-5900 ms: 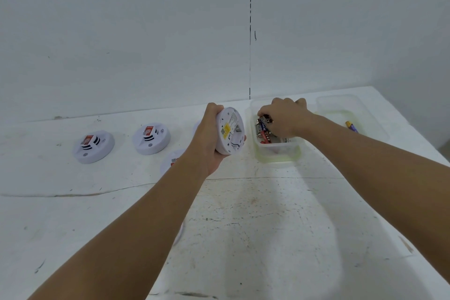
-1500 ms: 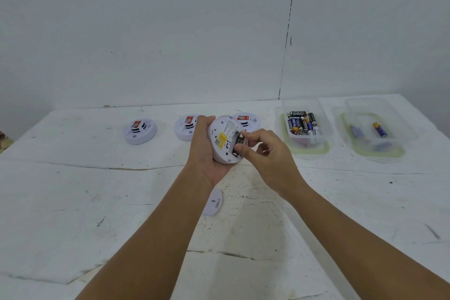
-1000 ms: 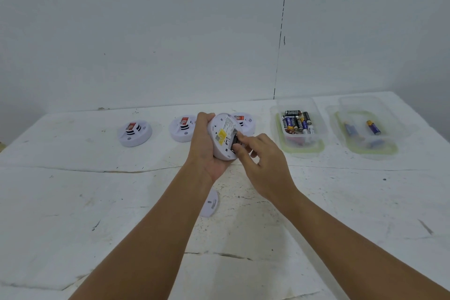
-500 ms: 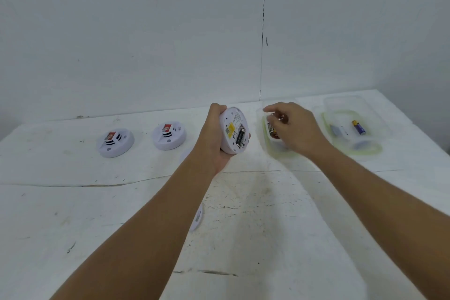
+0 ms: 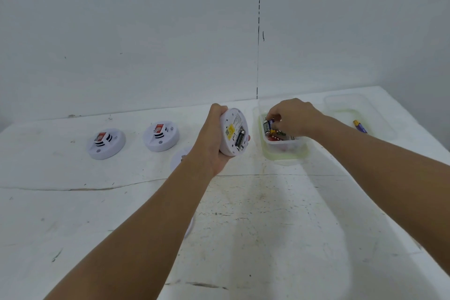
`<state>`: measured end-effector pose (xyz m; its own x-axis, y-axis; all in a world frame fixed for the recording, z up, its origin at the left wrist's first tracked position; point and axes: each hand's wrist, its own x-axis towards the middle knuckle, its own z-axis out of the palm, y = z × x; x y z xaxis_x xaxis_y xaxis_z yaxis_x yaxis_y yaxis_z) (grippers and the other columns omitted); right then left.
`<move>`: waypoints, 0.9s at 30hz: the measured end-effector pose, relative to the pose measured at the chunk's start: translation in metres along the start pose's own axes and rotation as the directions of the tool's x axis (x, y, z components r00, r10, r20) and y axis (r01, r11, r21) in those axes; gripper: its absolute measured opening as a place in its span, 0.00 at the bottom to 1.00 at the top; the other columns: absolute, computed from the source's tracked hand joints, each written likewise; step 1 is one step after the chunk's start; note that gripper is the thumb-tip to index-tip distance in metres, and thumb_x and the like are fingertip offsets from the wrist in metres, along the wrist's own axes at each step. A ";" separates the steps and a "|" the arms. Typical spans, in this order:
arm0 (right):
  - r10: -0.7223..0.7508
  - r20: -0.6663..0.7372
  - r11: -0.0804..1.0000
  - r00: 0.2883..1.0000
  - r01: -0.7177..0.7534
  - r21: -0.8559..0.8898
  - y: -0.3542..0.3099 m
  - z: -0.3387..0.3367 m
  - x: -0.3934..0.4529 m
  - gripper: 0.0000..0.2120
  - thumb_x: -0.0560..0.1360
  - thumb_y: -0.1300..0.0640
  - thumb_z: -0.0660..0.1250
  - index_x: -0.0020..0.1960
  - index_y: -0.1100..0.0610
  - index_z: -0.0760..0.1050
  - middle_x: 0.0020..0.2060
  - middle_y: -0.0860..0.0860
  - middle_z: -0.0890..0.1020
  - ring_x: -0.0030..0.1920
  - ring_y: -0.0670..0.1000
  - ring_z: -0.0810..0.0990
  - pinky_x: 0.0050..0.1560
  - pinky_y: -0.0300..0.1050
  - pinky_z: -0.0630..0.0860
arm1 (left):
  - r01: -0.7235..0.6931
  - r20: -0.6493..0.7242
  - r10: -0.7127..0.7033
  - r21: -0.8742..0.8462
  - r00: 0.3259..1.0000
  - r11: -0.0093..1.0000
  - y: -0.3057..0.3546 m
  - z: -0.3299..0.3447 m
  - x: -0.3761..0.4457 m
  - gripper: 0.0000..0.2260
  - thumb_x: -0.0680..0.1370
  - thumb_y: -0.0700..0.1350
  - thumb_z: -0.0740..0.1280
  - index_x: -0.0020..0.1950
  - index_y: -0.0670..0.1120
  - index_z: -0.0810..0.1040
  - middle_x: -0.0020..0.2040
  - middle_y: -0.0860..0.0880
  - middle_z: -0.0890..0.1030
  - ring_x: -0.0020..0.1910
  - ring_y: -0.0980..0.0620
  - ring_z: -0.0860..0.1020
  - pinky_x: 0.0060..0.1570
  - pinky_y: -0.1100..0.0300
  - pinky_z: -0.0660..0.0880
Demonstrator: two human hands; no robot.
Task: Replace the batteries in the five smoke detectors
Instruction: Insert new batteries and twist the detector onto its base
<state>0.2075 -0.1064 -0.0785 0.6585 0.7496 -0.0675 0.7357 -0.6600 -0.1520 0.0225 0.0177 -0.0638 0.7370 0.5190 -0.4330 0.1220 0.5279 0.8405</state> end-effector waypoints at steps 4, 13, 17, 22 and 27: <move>0.002 0.066 0.995 0.998 0.005 -0.102 -0.007 0.007 0.007 0.14 0.79 0.44 0.68 0.64 0.42 0.80 0.58 0.44 0.80 0.61 0.53 0.76 0.56 0.51 0.60 | 0.003 -0.015 -0.003 0.011 1.000 1.000 -0.001 0.002 0.001 0.13 0.80 0.54 0.65 0.46 0.46 0.80 0.43 0.44 0.81 0.50 0.39 0.78 0.55 0.47 0.76; 0.020 0.078 0.992 0.997 -0.010 -0.129 -0.006 0.003 0.018 0.16 0.74 0.44 0.71 0.58 0.51 0.82 0.53 0.49 0.85 0.56 0.54 0.79 0.53 0.52 0.57 | 0.012 -0.007 -0.012 0.010 1.000 1.000 -0.004 0.004 0.003 0.12 0.81 0.54 0.65 0.50 0.46 0.80 0.44 0.43 0.81 0.45 0.40 0.79 0.56 0.46 0.77; 0.020 0.075 0.988 0.997 -0.008 -0.151 -0.008 0.006 0.019 0.20 0.72 0.44 0.72 0.61 0.52 0.80 0.53 0.50 0.83 0.56 0.55 0.79 0.53 0.52 0.59 | 0.011 -0.019 -0.011 0.014 1.000 1.000 -0.004 0.004 0.002 0.12 0.80 0.54 0.66 0.50 0.46 0.80 0.44 0.44 0.81 0.45 0.41 0.79 0.58 0.45 0.78; 0.032 0.084 0.990 0.996 -0.020 -0.141 -0.010 0.006 0.018 0.20 0.72 0.43 0.75 0.59 0.48 0.76 0.50 0.47 0.80 0.54 0.54 0.76 0.55 0.52 0.59 | 0.009 -0.016 -0.009 0.014 1.000 1.000 -0.003 0.002 0.002 0.10 0.80 0.54 0.66 0.47 0.48 0.79 0.46 0.44 0.81 0.47 0.40 0.79 0.60 0.44 0.77; 0.033 0.061 0.998 0.998 -0.030 -0.053 -0.010 0.005 0.019 0.24 0.70 0.44 0.78 0.61 0.49 0.74 0.50 0.46 0.78 0.54 0.53 0.76 0.55 0.52 0.59 | 0.011 -0.011 -0.011 0.008 1.000 1.000 -0.004 0.000 0.003 0.11 0.81 0.54 0.66 0.50 0.48 0.79 0.46 0.44 0.81 0.44 0.42 0.79 0.64 0.42 0.76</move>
<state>0.2117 -0.0857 -0.0834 0.6716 0.7290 -0.1325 0.7231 -0.6838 -0.0975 0.0243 0.0167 -0.0681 0.7283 0.5204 -0.4458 0.1358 0.5280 0.8383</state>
